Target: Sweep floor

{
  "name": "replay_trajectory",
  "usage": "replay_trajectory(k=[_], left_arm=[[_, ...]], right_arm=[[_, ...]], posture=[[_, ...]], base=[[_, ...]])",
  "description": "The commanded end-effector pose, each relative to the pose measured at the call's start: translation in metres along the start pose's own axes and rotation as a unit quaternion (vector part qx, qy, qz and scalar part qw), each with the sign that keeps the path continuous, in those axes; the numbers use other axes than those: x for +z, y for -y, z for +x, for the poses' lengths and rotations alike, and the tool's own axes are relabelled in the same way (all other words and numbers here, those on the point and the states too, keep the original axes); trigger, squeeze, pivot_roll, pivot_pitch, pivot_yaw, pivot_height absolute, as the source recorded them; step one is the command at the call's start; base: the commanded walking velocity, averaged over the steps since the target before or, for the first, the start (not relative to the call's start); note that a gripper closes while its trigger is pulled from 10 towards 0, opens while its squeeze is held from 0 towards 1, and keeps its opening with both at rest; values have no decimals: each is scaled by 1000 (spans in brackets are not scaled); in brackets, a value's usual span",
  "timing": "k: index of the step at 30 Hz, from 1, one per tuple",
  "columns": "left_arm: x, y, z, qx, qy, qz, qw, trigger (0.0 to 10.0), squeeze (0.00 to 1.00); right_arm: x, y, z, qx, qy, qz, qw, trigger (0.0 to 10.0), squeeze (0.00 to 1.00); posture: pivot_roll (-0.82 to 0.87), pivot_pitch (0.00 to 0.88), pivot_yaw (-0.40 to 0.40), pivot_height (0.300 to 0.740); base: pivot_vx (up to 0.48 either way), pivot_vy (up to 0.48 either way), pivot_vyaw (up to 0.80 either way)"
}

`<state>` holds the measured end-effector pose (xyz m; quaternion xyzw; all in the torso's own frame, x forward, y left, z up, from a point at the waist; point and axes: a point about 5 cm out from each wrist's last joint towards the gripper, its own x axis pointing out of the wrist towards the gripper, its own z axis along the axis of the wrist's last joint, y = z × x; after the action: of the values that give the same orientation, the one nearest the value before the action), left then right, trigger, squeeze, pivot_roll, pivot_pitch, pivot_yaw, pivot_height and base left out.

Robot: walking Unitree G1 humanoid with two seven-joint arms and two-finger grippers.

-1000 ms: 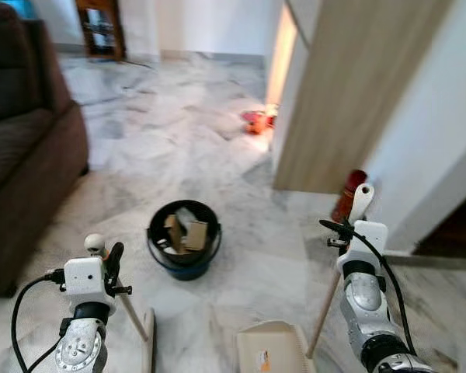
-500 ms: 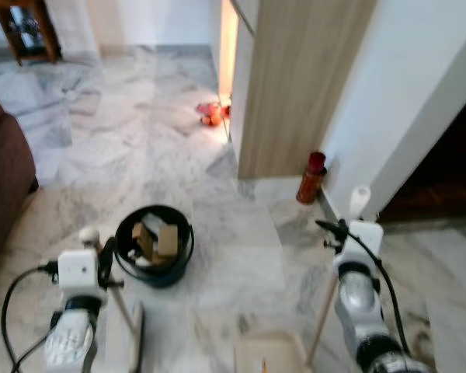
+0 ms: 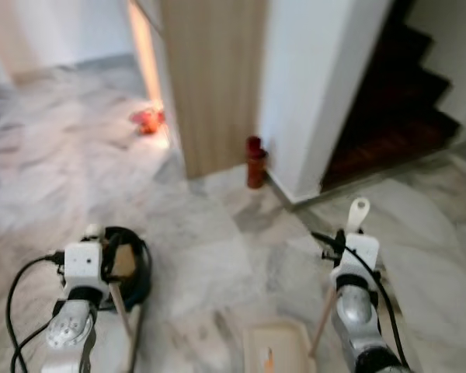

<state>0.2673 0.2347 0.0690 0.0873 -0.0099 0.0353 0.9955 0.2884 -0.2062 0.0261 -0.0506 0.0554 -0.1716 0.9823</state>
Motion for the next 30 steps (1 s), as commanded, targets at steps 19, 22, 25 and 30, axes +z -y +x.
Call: replay_trajectory(k=[19, 22, 25, 30], left_arm=[[-19, -9, -23, 69, -6, -17, 997, 10000, 0], [-20, -5, -20, 66, -5, -21, 998, 10000, 0], [-18, 0, -14, 58, -2, -24, 998, 10000, 0], [-15, 4, -9, 47, 2, -25, 999, 10000, 0]], right_arm=[[10, 15, 16, 19, -4, -28, 999, 10000, 0], [13, 17, 18, 18, -2, -28, 999, 10000, 0], [11, 20, 18, 12, -4, -29, 999, 10000, 0], [6, 23, 14, 5, -14, -26, 1000, 10000, 0]], posture=[[57, 0, -95, 740], [36, 0, -88, 740], [21, 0, -82, 740], [15, 0, -70, 740]], base=[[0, 0, -800], [0, 0, -800], [0, 0, -800], [0, 0, -800]])
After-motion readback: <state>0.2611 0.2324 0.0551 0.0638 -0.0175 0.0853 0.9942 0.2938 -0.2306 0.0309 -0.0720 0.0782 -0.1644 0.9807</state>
